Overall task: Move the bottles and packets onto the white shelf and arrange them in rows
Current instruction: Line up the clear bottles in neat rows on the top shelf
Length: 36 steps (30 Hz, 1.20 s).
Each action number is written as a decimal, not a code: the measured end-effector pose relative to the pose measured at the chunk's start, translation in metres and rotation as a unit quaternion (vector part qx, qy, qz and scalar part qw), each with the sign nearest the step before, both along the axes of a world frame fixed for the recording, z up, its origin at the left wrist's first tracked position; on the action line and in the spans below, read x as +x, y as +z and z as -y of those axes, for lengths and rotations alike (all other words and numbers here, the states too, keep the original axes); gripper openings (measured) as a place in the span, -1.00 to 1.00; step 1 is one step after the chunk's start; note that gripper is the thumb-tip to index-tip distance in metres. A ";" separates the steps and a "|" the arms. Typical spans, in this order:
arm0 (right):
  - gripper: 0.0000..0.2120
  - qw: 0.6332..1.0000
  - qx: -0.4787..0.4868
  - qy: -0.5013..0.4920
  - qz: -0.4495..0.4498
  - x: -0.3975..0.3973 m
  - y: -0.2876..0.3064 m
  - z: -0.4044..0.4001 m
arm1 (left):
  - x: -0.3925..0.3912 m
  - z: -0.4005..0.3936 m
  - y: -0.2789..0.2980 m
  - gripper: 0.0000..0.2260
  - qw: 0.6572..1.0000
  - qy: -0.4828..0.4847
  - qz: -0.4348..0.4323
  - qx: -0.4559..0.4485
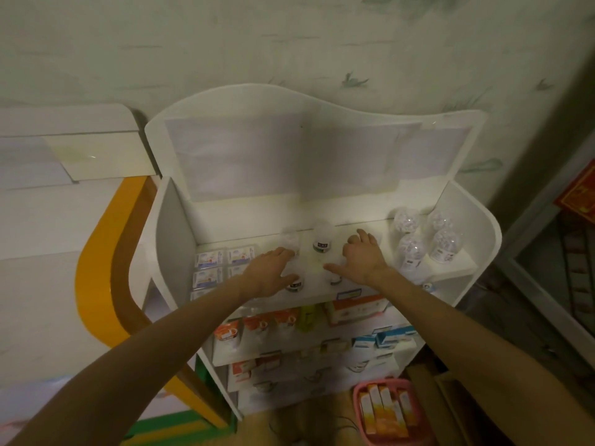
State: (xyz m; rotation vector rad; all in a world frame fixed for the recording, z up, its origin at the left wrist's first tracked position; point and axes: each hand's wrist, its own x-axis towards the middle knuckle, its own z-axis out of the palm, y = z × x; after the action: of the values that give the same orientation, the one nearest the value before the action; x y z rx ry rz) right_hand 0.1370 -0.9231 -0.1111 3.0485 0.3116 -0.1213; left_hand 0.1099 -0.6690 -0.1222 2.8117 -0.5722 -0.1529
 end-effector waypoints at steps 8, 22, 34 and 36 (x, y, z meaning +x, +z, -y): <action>-0.17 0.995 0.090 -0.032 -0.015 0.002 0.004 -0.012 | 0.001 -0.004 -0.001 -0.43 1.000 0.011 0.001 -0.005; -0.15 0.992 0.098 -0.081 0.001 -0.001 -0.005 -0.014 | -0.002 0.000 0.000 -0.45 0.999 0.017 0.023 0.019; -0.58 0.960 0.232 -0.132 0.087 -0.001 0.003 0.046 | 0.014 0.003 0.006 -0.51 0.992 -0.006 0.124 -0.032; -0.58 0.954 0.246 -0.153 0.076 0.002 0.005 0.059 | 0.021 0.011 0.014 -0.58 0.991 -0.005 0.126 -0.037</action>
State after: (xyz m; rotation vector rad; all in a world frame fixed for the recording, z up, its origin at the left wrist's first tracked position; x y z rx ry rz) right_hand 0.1386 -0.9817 -0.1066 3.5475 -0.1760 0.2083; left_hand 0.1305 -0.6799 -0.1085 2.7736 -0.6333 0.2220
